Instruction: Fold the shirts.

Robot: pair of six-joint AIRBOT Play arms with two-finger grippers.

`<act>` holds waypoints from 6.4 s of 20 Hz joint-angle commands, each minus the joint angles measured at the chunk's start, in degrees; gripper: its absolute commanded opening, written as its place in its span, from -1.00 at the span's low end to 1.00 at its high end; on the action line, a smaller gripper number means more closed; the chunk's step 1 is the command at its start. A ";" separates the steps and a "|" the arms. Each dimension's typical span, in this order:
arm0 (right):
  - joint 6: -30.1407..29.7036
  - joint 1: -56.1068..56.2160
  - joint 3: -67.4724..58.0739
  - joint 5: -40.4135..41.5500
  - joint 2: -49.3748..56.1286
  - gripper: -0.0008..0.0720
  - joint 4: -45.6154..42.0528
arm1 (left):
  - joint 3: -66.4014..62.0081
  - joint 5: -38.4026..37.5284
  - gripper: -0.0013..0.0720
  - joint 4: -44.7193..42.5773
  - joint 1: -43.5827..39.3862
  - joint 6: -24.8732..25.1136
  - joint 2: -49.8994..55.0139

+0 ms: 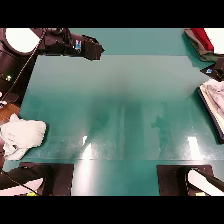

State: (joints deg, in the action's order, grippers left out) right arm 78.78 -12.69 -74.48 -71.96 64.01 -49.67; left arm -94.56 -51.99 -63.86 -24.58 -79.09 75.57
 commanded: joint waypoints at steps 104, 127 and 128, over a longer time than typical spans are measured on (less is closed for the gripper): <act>-0.87 1.33 -0.17 3.13 -0.11 -0.94 13.46 | 57.99 -19.82 -0.90 3.76 30.08 7.54 -13.75; -7.50 32.94 -0.42 15.85 37.16 0.65 23.19 | 24.11 -21.90 -0.89 -0.15 30.08 6.40 -15.45; -7.50 33.29 -1.01 16.22 37.24 0.65 23.08 | 24.13 -21.90 -0.89 -0.15 30.08 5.81 -15.43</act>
State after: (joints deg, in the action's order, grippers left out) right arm 71.79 19.46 -74.89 -57.89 100.44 -27.70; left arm -70.35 -74.89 -64.05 5.45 -72.36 60.16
